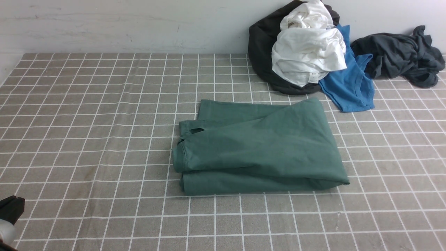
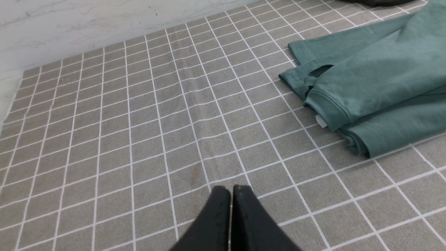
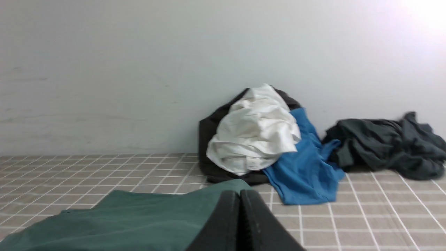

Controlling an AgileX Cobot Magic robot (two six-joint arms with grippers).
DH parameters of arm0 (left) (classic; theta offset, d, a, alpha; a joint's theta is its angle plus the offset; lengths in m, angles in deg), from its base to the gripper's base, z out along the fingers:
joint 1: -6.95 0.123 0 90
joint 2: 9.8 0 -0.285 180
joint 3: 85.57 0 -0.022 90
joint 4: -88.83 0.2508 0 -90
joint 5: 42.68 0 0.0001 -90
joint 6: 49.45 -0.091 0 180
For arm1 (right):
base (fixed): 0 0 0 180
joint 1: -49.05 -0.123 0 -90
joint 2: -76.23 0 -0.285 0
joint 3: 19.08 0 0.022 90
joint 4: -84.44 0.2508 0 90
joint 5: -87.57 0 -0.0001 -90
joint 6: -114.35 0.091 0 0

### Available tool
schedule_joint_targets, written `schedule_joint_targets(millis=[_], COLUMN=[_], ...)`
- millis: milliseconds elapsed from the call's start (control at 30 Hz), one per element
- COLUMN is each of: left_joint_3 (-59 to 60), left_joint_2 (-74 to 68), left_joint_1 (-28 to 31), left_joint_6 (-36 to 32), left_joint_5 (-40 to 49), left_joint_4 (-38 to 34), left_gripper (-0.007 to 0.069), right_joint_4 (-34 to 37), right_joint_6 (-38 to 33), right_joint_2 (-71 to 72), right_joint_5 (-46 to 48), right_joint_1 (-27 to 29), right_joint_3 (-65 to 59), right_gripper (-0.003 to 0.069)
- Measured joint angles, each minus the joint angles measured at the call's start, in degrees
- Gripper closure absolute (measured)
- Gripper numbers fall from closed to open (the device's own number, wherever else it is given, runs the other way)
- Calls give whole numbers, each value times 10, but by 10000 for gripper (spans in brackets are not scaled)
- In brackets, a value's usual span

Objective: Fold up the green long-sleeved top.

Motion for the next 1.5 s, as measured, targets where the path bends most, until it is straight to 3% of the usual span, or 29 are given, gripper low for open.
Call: schedule_joint_targets(millis=[100,267,533,1200,1500], left_joint_3=[0,0,0,1,103], left_joint_2=[0,0,0,1,120], left_joint_1=[0,0,0,0,8], left_joint_6=[0,0,0,0,0], left_joint_5=[0,0,0,-1,-2], left_joint_4=[0,0,0,0,0], left_gripper=[632,632,632,632,632], right_joint_4=[31,25,3,1,1], right_joint_6=[0,-6,-51,-56,-56], right_joint_2=[5,5,5,5,5], right_joint_5=[76,160,165,165,165], right_joint_1=[41,61,64,64,64], right_joint_3=[-1,-1,-1,0,0], right_gripper=[673,673,673,673,673])
